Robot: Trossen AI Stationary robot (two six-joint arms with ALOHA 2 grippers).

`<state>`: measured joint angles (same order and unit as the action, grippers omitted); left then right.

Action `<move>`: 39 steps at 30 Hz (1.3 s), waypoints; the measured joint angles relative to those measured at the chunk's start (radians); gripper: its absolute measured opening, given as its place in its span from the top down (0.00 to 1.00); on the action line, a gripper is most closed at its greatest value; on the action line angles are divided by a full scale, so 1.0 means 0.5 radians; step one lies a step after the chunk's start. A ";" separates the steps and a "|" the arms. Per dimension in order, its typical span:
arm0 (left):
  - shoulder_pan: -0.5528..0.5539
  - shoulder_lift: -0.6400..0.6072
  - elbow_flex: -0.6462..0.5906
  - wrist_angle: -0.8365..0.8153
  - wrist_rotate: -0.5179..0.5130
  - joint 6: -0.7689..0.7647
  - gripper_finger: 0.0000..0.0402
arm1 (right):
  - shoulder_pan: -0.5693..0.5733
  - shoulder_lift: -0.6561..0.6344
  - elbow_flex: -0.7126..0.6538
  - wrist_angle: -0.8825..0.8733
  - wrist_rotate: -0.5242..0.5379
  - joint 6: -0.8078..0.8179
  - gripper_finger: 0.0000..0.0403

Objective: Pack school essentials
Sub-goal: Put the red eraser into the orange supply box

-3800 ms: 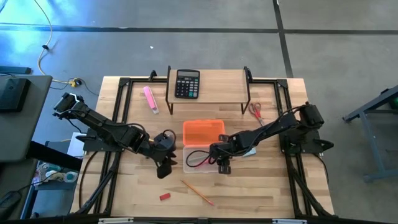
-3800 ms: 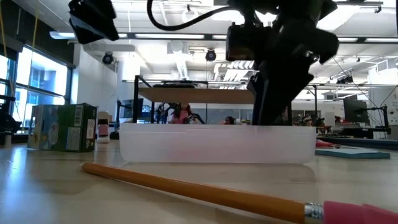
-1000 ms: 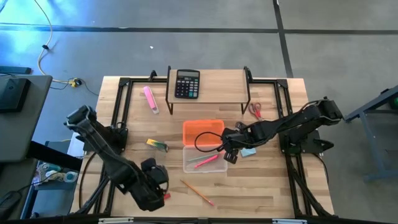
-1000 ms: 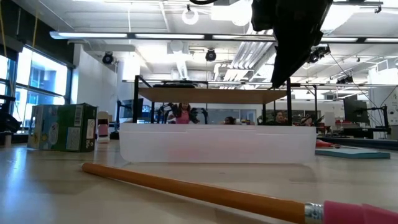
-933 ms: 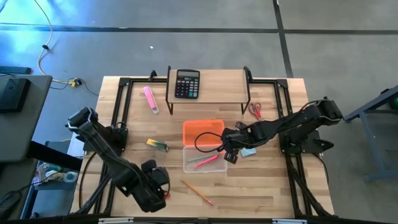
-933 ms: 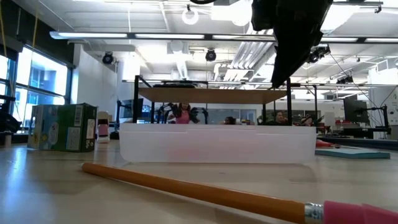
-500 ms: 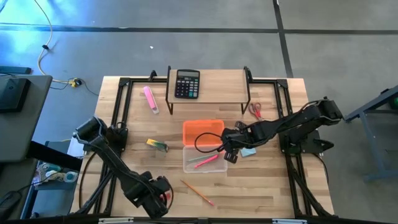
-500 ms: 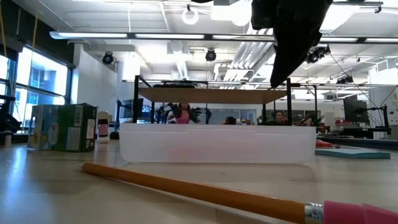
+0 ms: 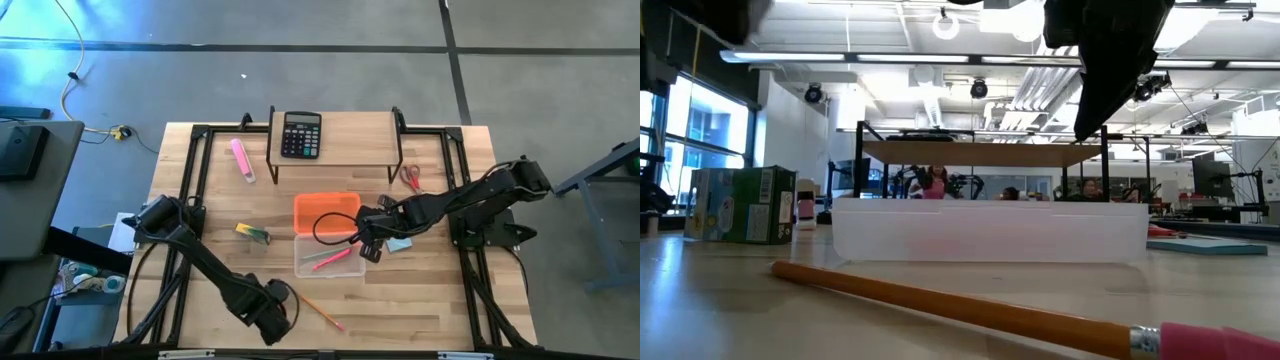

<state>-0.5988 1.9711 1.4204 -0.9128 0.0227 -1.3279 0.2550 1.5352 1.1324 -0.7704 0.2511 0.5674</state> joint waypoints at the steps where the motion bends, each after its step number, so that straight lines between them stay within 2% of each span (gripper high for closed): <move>1: 0.007 0.015 0.000 0.006 -0.002 0.026 0.48 | 0.000 0.000 0.000 0.000 -0.005 0.001 0.63; 8: 0.022 0.083 0.000 0.071 0.002 0.150 0.48 | 0.000 0.000 0.000 0.001 -0.036 0.001 0.63; 25: -0.054 0.087 0.000 0.070 0.002 0.204 0.48 | 0.000 0.000 0.000 0.000 -0.028 0.001 0.63; 39: -0.056 0.217 0.007 0.048 0.033 0.220 0.51 | -0.001 0.000 0.000 0.001 -0.016 0.002 0.63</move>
<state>-0.6266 2.0796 1.4240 -0.8887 0.0392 -1.2181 0.2546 1.5352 1.1324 -0.7696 0.2432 0.5682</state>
